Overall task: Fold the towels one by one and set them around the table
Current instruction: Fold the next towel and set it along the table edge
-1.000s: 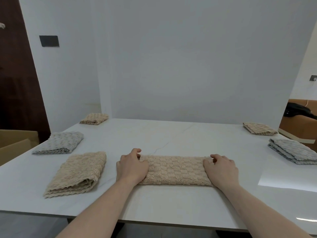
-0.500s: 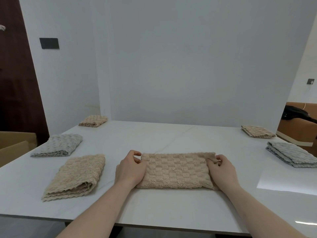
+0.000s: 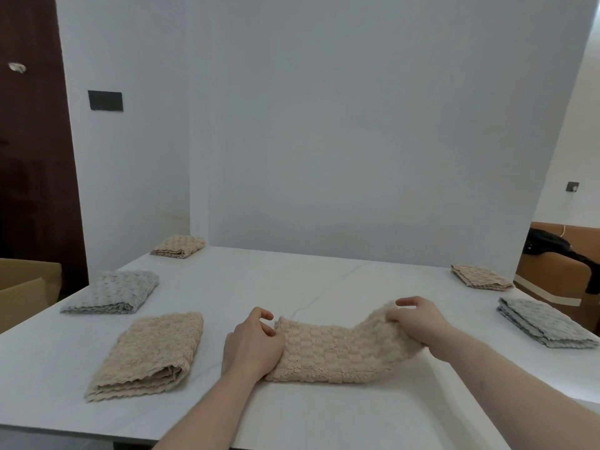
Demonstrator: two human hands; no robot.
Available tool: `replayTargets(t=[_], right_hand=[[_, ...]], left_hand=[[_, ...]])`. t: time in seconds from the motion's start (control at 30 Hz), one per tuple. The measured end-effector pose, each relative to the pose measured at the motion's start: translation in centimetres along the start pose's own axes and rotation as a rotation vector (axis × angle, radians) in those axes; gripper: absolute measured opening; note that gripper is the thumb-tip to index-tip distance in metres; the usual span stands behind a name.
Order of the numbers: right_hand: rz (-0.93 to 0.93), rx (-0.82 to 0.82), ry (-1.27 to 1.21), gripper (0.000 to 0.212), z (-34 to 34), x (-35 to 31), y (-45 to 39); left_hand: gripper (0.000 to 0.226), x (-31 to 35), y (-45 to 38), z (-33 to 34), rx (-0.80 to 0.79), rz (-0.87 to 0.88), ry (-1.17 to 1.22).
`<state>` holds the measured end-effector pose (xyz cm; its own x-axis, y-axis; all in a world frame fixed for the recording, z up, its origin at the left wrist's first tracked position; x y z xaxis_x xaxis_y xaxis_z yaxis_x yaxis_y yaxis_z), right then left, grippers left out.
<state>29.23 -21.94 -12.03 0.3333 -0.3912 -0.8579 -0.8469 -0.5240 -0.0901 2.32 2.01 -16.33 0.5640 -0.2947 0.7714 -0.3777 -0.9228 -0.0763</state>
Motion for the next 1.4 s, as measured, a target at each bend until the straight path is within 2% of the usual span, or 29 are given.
replayTargets(t=[0.17, 0.3, 0.57, 0.63, 0.7, 0.77, 0.97, 1.13, 1.27, 1.4], right_hand=[[-0.043, -0.136, -0.194, 0.059, 3.0, -5.9, 0.9], [-0.078, -0.204, -0.32, 0.056, 6.9, -9.2, 2.4], [-0.143, -0.333, -0.34, 0.043, 13.7, -10.4, 5.3], [-0.257, -0.261, -0.183, 0.035, 12.8, -10.2, 5.1], [-0.399, -0.116, 0.035, 0.03, 10.8, -9.8, 4.8], [-0.455, -0.019, 0.163, 0.026, 9.5, -8.2, 4.9], [-0.42, 0.014, 0.068, 0.014, 9.9, -1.8, 6.0], [-0.381, 0.011, -0.055, 0.014, 9.8, -1.1, 5.7], [-0.391, -0.015, -0.068, 0.015, 9.9, -1.3, 6.0], [-0.483, -0.001, -0.002, 0.023, 9.8, -2.3, 6.5]], left_hand=[[0.022, -0.1, 0.0, 0.0, -0.003, -0.002, 0.016], [0.022, -0.2, -0.1, 0.1, -0.002, 0.001, 0.022], [0.017, -0.3, -0.2, -0.2, 0.021, -0.008, 0.044], [0.017, -0.4, -0.2, 0.0, -0.002, -0.014, 0.055], [0.018, -0.4, -0.3, 0.2, -0.023, -0.022, 0.064], [0.019, -0.3, -0.3, 0.2, -0.026, -0.028, 0.07], [0.024, 0.2, -0.2, -0.4, 0.034, 0.015, 0.099], [0.044, 0.7, 0.1, 0.1, 0.001, 0.06, 0.032], [0.034, 0.8, 0.1, 0.7, -0.049, 0.099, 0.049], [0.023, 0.5, 0.2, -0.7, 0.008, 0.105, 0.259]])
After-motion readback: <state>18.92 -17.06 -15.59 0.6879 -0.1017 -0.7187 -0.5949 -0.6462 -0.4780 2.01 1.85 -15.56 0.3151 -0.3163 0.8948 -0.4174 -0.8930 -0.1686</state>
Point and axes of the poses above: each hand's wrist, its own y-axis away from the middle knuckle, its own z-axis out of the palm, x = y × z, the point moved 10 cm from there along -y, towards the middle knuckle, and after that the axes turned 10 degrees about -z, right-handed, at the moved point
